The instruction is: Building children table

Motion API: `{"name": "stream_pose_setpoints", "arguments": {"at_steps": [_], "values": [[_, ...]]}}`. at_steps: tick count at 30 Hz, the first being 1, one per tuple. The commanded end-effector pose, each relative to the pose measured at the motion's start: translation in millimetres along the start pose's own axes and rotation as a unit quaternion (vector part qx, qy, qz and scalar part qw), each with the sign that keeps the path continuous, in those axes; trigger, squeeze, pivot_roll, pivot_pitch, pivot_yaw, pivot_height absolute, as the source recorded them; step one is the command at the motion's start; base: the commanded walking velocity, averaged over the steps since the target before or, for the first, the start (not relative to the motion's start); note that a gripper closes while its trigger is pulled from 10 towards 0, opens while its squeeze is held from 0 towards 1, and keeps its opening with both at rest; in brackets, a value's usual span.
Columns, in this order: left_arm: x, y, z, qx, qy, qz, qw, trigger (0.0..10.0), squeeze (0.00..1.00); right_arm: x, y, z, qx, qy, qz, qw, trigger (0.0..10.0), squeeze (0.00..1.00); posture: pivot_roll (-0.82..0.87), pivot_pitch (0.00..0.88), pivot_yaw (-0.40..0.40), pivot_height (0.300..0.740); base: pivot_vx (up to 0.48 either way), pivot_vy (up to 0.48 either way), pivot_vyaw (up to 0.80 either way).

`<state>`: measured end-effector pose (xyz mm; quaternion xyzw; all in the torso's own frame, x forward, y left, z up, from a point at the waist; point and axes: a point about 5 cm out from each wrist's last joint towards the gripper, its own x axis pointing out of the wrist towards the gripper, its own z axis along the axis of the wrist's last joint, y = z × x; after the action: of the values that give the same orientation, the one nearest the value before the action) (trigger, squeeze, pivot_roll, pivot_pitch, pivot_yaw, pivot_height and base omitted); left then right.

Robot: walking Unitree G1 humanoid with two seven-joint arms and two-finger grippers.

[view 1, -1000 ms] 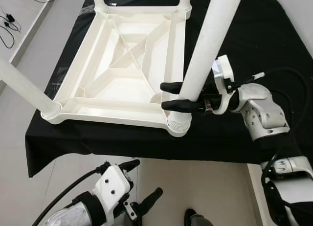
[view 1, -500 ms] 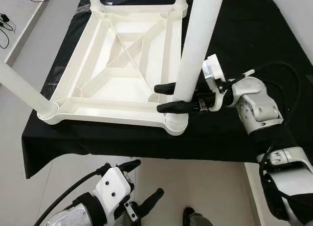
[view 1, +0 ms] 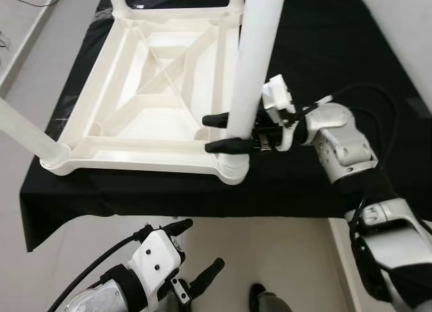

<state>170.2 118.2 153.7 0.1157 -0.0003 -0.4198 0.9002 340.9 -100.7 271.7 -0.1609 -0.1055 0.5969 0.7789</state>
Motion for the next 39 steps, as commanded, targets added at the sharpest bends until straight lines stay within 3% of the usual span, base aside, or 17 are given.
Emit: {"name": "stream_pose_setpoints", "arguments": {"at_steps": [1, 3, 4, 5, 6, 7, 8, 9, 12, 19, 22, 24, 26, 27, 28, 32, 39], "values": [[0.1, -5.0, -4, -0.011, 0.003, -0.002, 1.0, 10.0, 0.0, -14.8, 38.4, -72, 0.089, 0.186, -0.282, 0.937, 10.0, 0.0, 0.04, 0.392, -0.016, 0.74, 0.0, 0.0, 0.0], [0.1, -5.0, -4, -0.011, 0.003, -0.002, 1.0, 10.0, 0.0, -14.8, 38.4, -72, 0.089, 0.186, -0.282, 0.937, 10.0, 0.0, 0.04, 0.392, -0.016, 0.74, 0.0, 0.0, 0.0], [0.5, -4.4, -4, -0.011, 0.002, 0.001, 1.0, 10.0, 0.0, -20.2, 62.2, -80, 0.123, 0.203, -0.338, 0.911, 10.0, 0.0, 0.04, 0.391, -0.01, 0.74, 0.0, 0.0, 0.0], [0.5, -4.4, -4, -0.011, 0.002, 0.001, 1.0, 10.0, 0.0, -20.2, 62.2, -80, 0.123, 0.203, -0.338, 0.911, 10.0, 0.0, 0.04, 0.391, -0.01, 0.74, 0.0, 0.0, 0.0], [1.4, -3.1, -5, -0.011, 0.002, 0.003, 1.0, 10.0, 0.0, -18.0, 82.1, -86, 0.149, 0.205, -0.376, 0.891, 10.0, 0.0, 0.03, 0.387, 0.009, 0.74, 0.0, 0.0, 0.0], [1.4, -3.1, -5, -0.011, 0.002, 0.003, 1.0, 10.0, 0.0, -18.0, 82.1, -86, 0.149, 0.205, -0.376, 0.891, 10.0, 0.0, 0.03, 0.387, 0.009, 0.74, 0.0, 0.0, 0.0], [4.1, -0.1, -7, -0.008, 0.003, 0.007, 1.0, 10.0, 0.0, -1.5, 83.6, -85, 0.148, 0.181, -0.398, 0.887, 10.0, 0.0, 0.04, 0.371, 0.019, 0.74, 0.0, 0.0, 0.0], [4.1, -0.1, -7, -0.008, 0.003, 0.007, 1.0, 10.0, 0.0, -1.5, 83.6, -85, 0.148, 0.181, -0.398, 0.887, 10.0, 0.0, 0.04, 0.371, 0.019, 0.74, 0.0, 0.0, 0.0], [6.8, 2.7, -9, -0.005, 0.005, 0.007, 1.0, 10.0, 0.0, 10.2, 58.7, -80, 0.13, 0.153, -0.422, 0.884, 10.0, 0.0, 0.04, 0.345, 0.019, 0.74, 0.0, 0.0, 0.0], [10.0, 6.4, -12, 0.0, 0.005, 0.01, 1.0, 10.0, 0.0, 20.3, 45.5, -72, 0.145, 0.123, -0.437, 0.879, 10.0, 0.0, 0.04, 0.314, 0.018, 0.74, 0.0, 0.0, 0.0], [11.3, 8.3, -13, 0.001, 0.005, 0.012, 1.0, 10.0, 0.0, 27.3, 46.9, -65, 0.153, 0.108, -0.421, 0.888, 10.0, 0.0, 0.04, 0.306, 0.02, 0.74, 0.0, 0.0, 0.0], [12.0, 9.0, -14, 0.002, 0.005, 0.012, 1.0, 10.0, 0.0, 32.0, 48.7, -58, 0.154, 0.091, -0.395, 0.901, 10.0, 0.0, 0.04, 0.3, 0.021, 0.74, 0.0, 0.0, 0.0], [13.4, 10.1, -15, 0.003, 0.005, 0.012, 1.0, 10.0, 0.0, 39.9, 49.2, -44, 0.142, 0.05, -0.321, 0.935, 10.0, 0.0, 0.04, 0.292, 0.021, 0.74, 0.0, 0.0, 0.0], [13.4, 10.1, -15, 0.003, 0.005, 0.012, 1.0, 10.0, 0.0, 39.9, 49.2, -44, 0.142, 0.05, -0.321, 0.935, 10.0, 0.0, 0.04, 0.292, 0.021, 0.74, 0.0, 0.0, 0.0], [15.4, 11.0, -16, 0.003, 0.005, 0.011, 1.0, 10.0, 0.0, 40.6, 46.1, -33, 0.12, 0.021, -0.248, 0.961, 10.0, 0.0, 0.03, 0.283, 0.018, 0.74, 0.0, 0.0, 0.0], [18.1, 11.5, -17, 0.004, 0.003, 0.011, 1.0, 10.0, 0.0, 32.9, 32.5, -31, 0.097, 0.02, -0.19, 0.977, 10.0, 0.0, 0.03, 0.273, 0.009, 0.74, 0.0, 0.0, 0.0], [19.7, 11.5, -17, 0.006, 0.001, 0.012, 1.0, 10.0, 0.0, 27.3, 17.2, -34, 0.088, 0.034, -0.181, 0.979, 10.0, 0.0, 0.04, 0.273, 0.002, 0.74, 0.0, 0.0, 0.0]]}}
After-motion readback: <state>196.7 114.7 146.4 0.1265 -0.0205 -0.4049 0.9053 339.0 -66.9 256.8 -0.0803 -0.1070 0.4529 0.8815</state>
